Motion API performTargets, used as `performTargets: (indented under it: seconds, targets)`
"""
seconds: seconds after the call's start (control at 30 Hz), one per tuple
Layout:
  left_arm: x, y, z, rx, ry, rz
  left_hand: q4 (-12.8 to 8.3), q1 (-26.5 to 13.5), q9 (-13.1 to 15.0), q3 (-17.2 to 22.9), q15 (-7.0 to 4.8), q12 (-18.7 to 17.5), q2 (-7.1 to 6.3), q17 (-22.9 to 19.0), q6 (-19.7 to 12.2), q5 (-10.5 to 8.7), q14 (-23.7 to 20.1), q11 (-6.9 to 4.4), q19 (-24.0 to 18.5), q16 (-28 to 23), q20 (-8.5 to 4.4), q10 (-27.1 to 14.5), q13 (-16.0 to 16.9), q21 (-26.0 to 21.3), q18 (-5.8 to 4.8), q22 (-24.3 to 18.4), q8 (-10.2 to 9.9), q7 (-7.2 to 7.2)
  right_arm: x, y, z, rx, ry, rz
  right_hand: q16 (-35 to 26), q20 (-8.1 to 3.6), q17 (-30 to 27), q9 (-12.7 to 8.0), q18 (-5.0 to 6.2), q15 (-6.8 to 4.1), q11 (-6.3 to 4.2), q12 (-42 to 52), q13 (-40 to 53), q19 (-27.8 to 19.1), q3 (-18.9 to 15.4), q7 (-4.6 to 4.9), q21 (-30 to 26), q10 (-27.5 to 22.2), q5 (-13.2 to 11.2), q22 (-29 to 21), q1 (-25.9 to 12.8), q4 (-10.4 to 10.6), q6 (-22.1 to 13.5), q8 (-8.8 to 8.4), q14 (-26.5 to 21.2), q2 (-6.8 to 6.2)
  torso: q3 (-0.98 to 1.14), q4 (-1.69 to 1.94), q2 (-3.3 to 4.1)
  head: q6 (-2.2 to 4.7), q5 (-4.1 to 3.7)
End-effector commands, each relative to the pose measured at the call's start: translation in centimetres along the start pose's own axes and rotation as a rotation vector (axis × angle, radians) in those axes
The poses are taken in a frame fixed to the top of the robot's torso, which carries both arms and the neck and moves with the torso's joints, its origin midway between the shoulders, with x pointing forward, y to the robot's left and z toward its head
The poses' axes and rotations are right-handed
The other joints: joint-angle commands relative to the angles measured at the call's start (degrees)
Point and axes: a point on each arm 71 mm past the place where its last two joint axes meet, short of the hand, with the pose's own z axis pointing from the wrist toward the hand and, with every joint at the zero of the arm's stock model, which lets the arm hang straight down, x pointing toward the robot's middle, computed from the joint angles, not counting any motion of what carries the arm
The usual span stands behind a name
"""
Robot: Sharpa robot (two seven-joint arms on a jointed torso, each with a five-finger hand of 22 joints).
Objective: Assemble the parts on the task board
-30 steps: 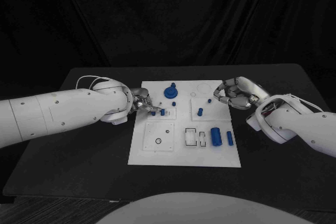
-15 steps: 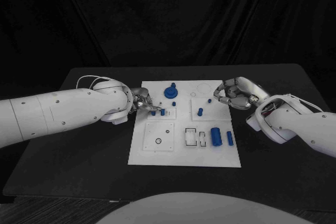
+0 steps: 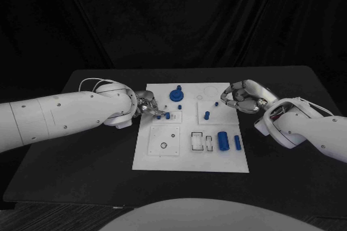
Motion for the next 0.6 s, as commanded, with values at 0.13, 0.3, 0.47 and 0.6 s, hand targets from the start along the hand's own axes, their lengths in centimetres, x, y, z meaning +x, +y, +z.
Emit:
performTargets:
  seconds: [0.13, 0.3, 0.47, 0.6]
  targets:
    - [0.23, -0.17, -0.09, 0.014, 0.013, -0.006, 0.52, 0.62, 1.63, -3.15, -0.88, 0.20, -0.03, 15.23, -0.26, -0.11, 6.55, -0.58, 0.91, 0.76, -0.09, 6.11, 15.13, -0.04, -0.66, 11.41, 2.08, -0.23, 0.17, -0.17, -0.06, 0.017, 0.007, 0.001, 1.42, 0.08, 15.92, -0.59, -0.35, 0.08, 0.38, 0.95, 15.45, -0.35, 1.75, -0.07, -0.77, 5.86, 0.72, 9.97, 1.06, -0.17, -0.63, 0.91, 5.91, 0.64, 0.01, 0.00, -0.02, -0.01, 0.10]
    - [0.23, -0.06, -0.13, 0.007, 0.013, -0.006, 0.56, 1.19, 2.47, -3.08, -1.11, 0.20, 0.27, 15.23, -0.56, 3.87, 6.55, -0.85, 0.96, 0.76, -0.26, 6.11, 15.13, 0.05, -0.67, 11.42, 3.31, -0.57, 0.18, -0.19, -0.07, 0.019, 0.007, 0.002, 1.42, 0.09, 15.92, -0.60, -0.33, 0.09, 0.39, 0.95, 15.45, -0.39, 1.82, -0.05, -0.85, 5.86, 0.80, 9.95, 1.10, -0.22, -0.66, 0.92, 5.91, 0.63, 0.00, 0.02, 0.00, -0.01, 0.05]
    - [0.24, 0.08, -0.20, 0.000, 0.014, -0.007, 0.35, 2.72, 2.76, -2.14, -1.32, 0.20, -0.05, 15.23, -1.14, 10.13, 6.55, -1.11, 1.00, 0.76, -0.48, 6.11, 15.13, 0.13, -0.68, 11.44, 3.96, -0.85, 0.17, -0.22, -0.09, 0.020, 0.008, 0.001, 1.42, 0.09, 15.92, -0.60, -0.33, 0.09, 0.39, 0.95, 15.45, -0.39, 1.82, -0.05, -0.85, 5.86, 0.80, 9.95, 1.10, -0.22, -0.66, 0.92, 5.91, 0.63, 0.01, 0.03, 0.02, -0.01, 0.05]
    - [0.25, 0.16, -0.27, -0.003, 0.013, -0.007, 0.36, 3.38, 2.73, -1.37, -1.41, 0.20, -0.21, 15.23, -1.29, 12.61, 6.55, -1.20, 1.03, 0.76, -0.56, 6.11, 15.13, 0.20, -0.70, 11.46, 4.15, -0.96, 0.18, -0.22, -0.09, 0.021, 0.008, 0.002, 1.42, 0.09, 15.92, -0.60, -0.33, 0.09, 0.39, 0.95, 15.45, -0.39, 1.82, -0.05, -0.85, 5.86, 0.80, 9.95, 1.10, -0.22, -0.66, 0.92, 5.91, 0.63, 0.00, 0.02, 0.02, -0.01, 0.06]
